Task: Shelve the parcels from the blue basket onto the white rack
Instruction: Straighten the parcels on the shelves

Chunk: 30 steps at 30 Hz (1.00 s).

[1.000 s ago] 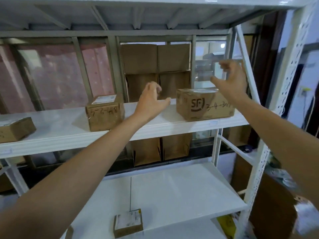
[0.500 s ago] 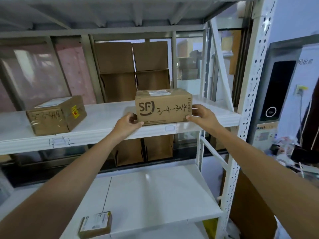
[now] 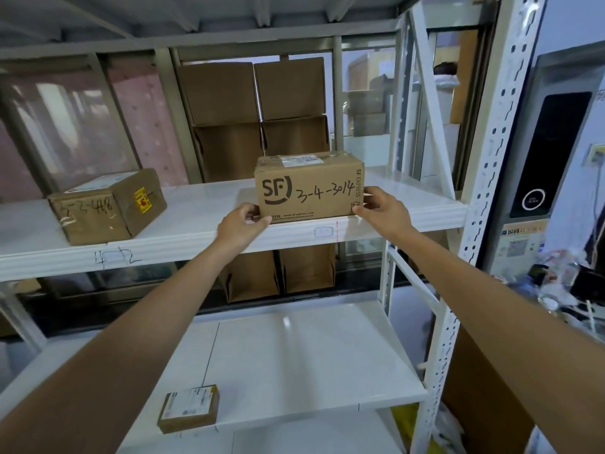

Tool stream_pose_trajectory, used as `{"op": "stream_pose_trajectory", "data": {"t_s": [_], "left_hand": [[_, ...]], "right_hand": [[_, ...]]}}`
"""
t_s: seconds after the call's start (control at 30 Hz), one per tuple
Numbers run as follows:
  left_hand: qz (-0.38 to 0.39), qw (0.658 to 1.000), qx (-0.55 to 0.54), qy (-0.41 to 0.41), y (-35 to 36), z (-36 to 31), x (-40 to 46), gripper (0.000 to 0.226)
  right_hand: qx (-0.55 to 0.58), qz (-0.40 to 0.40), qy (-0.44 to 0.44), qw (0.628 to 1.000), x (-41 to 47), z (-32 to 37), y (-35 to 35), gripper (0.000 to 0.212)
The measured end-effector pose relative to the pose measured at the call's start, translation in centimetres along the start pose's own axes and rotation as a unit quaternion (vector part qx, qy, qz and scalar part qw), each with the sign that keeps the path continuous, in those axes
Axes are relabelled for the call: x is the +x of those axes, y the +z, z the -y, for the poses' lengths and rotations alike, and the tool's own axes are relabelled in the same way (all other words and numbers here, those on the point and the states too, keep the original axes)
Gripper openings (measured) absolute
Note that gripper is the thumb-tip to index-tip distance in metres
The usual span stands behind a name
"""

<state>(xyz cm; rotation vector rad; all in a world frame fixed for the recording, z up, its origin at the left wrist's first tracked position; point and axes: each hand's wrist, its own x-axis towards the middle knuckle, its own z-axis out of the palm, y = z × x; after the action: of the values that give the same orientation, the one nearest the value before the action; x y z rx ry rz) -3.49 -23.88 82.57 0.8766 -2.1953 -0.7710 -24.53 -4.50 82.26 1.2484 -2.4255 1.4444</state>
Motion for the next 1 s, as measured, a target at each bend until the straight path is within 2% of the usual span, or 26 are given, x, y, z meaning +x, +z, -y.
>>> {"op": "stream_pose_trajectory", "data": {"t_s": [0.1,0.17,0.23,0.3,0.4,0.53,0.67,0.83,1.0], "left_hand": [[-0.032,0.999,-0.011,0.014,0.2,0.3,-0.4,0.038],[-0.123,0.99,-0.011,0.066,0.2,0.8,-1.7,0.031],[-0.215,0.967,0.017,0.134,-0.1,2.1,-3.8,0.022],[-0.241,0.955,0.052,0.166,-0.3,4.5,-6.3,0.017],[-0.197,0.969,0.065,0.137,-0.1,10.0,-9.9,0.016],[-0.099,0.991,0.084,-0.01,-0.5,18.9,-13.1,0.015],[-0.007,0.982,0.088,-0.166,-2.2,27.3,-14.4,0.022],[0.081,0.967,0.088,-0.225,-4.1,37.1,-15.6,0.032],[0.135,0.957,0.082,-0.243,-4.0,46.1,-15.8,0.034]], "right_hand": [[0.039,-0.019,-0.005,0.999,-0.4,-0.1,0.2,0.047],[0.058,-0.105,-0.023,0.993,-1.6,-0.5,0.5,0.04],[0.04,-0.201,-0.056,0.977,-3.6,-1.0,1.3,0.027],[0.037,-0.221,-0.074,0.972,-5.9,-1.8,3.3,0.018],[0.037,-0.151,-0.063,0.986,-9.0,-3.5,8.2,0.014],[0.03,-0.021,0.013,0.999,-12.4,-4.9,15.9,0.018],[0.021,0.093,0.076,0.993,-15.1,-4.3,24.0,0.027],[0.027,0.184,0.165,0.969,-18.4,-2.8,35.3,0.029],[0.018,0.231,0.232,0.945,-21.8,-2.8,45.6,0.033]]}}
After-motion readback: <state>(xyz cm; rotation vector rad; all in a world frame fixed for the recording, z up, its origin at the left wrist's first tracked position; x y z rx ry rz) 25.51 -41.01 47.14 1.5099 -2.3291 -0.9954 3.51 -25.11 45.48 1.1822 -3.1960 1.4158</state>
